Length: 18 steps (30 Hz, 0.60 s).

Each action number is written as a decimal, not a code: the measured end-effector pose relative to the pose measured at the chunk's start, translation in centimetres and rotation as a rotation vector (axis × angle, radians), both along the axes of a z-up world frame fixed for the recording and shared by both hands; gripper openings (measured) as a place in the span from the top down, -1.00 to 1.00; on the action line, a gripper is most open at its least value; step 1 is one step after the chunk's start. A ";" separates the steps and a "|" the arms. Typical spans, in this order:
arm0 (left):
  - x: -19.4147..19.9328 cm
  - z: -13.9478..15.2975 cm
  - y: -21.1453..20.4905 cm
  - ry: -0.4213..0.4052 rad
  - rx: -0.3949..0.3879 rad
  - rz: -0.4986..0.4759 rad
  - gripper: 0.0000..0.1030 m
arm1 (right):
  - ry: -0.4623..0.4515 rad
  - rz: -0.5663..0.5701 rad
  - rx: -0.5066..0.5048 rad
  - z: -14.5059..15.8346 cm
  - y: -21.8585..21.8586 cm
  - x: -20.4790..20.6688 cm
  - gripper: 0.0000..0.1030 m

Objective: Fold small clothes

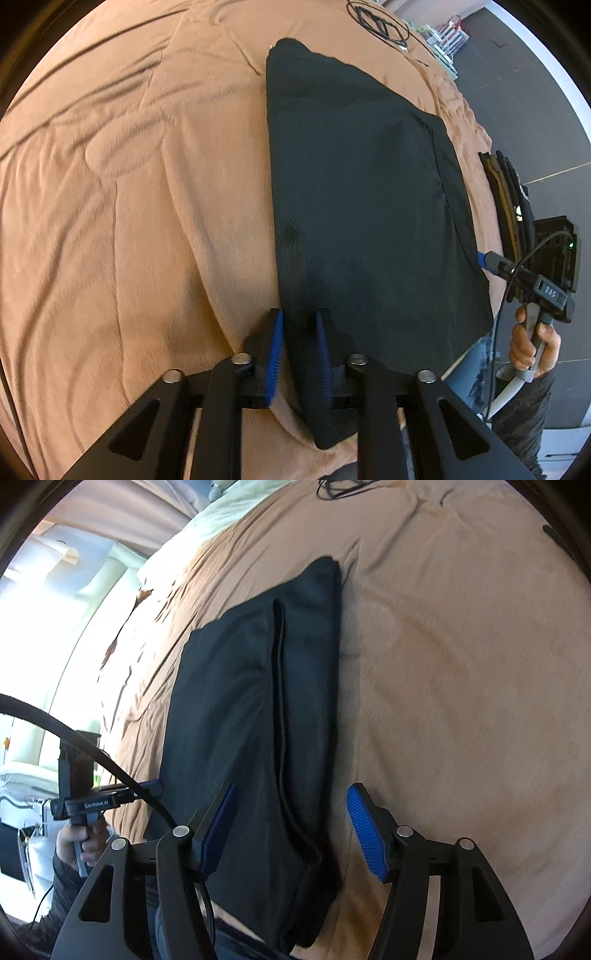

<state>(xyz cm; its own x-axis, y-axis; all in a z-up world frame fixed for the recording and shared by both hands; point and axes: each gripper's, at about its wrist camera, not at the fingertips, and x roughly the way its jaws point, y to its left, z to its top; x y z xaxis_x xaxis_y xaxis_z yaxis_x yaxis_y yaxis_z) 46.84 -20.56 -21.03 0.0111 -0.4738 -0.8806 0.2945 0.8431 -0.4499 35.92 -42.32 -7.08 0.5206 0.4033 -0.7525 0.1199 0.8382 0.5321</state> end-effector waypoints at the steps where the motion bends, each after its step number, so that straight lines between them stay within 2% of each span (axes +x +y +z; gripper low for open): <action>1: -0.2 -0.1 0.1 0.007 -0.004 -0.002 0.46 | 0.006 0.004 0.007 -0.2 0.1 -0.1 -0.16; 6: -1.5 -0.1 0.2 0.010 0.003 -0.012 0.45 | 0.020 0.020 0.015 -0.8 0.8 -0.2 -0.15; 7: -1.7 -0.2 0.3 0.016 0.000 -0.013 0.46 | 0.018 0.024 0.010 -0.6 1.0 -0.1 -0.04; 8: -2.0 -0.3 0.3 0.022 -0.006 -0.017 0.46 | 0.019 0.026 0.007 -0.5 1.0 -0.1 0.17; 9: -2.2 -0.4 0.3 0.022 -0.010 -0.020 0.52 | 0.026 0.028 0.003 -0.6 1.1 -0.1 0.25; 11: -2.6 -0.4 0.4 0.015 -0.017 -0.022 0.77 | 0.036 0.023 -0.010 -0.8 1.2 -0.2 0.56; 12: -2.8 -0.3 0.5 0.009 -0.019 -0.020 0.84 | 0.039 0.020 -0.010 -0.8 1.2 -0.2 0.64; 13: -2.9 -0.1 0.5 0.002 -0.019 -0.019 0.87 | 0.042 0.017 0.003 -0.8 1.1 -0.2 0.70; 18: -3.4 1.6 1.1 -0.033 -0.025 -0.028 0.90 | 0.036 0.029 0.006 -0.2 2.0 -0.8 0.75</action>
<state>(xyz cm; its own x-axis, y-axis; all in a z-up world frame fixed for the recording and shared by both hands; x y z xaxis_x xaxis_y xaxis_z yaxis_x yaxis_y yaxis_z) 43.44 -19.50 -19.43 0.0265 -0.4962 -0.8678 0.3329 0.8230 -0.4603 35.16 -40.31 -7.33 0.4815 0.4225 -0.7679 0.1147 0.8383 0.5331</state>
